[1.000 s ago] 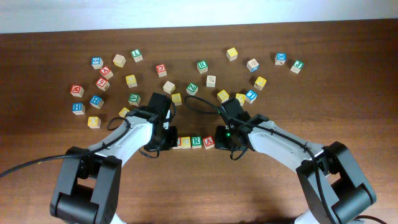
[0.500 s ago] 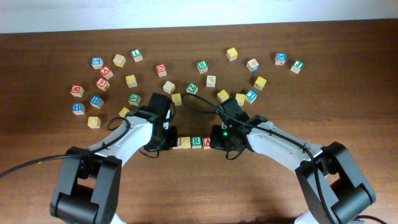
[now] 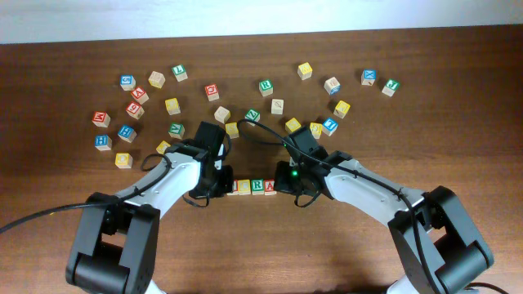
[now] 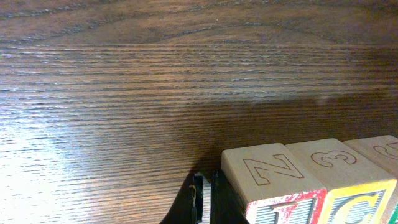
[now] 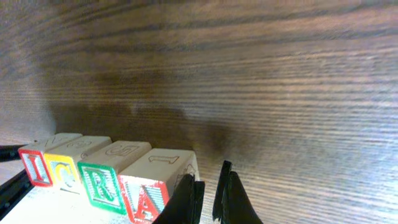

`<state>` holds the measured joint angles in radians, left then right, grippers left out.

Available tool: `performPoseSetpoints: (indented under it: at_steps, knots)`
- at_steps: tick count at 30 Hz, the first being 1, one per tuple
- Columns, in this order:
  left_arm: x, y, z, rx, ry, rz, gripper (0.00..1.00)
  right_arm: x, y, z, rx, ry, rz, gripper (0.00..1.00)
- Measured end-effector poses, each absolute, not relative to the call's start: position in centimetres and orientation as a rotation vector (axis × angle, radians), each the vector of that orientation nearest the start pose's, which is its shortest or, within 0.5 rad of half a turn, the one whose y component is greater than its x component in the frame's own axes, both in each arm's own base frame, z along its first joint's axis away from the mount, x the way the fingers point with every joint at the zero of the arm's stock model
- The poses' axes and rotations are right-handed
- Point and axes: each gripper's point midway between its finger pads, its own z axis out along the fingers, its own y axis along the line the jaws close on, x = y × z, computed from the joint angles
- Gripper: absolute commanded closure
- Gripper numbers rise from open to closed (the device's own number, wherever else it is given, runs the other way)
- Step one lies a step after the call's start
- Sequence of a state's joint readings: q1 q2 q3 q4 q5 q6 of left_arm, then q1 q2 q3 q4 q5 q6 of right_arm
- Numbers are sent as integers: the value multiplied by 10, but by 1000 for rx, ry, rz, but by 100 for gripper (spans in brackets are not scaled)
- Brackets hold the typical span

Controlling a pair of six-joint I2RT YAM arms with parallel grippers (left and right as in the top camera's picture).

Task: Spell out ICRA
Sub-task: 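Push the row ends inward with both grippers to close gaps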

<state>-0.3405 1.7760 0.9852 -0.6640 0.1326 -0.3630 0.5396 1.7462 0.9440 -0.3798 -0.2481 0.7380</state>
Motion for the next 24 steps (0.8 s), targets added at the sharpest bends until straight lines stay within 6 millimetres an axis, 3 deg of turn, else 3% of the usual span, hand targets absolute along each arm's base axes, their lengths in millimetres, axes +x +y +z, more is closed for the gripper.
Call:
performPoseSetpoints:
  at_steps: [8, 15, 24]
  knots:
    - [291, -128, -4, -23, 3073, -259, 100, 298, 226, 16, 217, 2897, 626, 96]
    - [295, -144, -5, 35, 3057, -282, 100, 300, 221, 15, 229, 2889, 578, 96]
    - [285, -137, -4, -5, 3151, -273, 100, 288, 206, 8, 223, 2953, 488, 96]
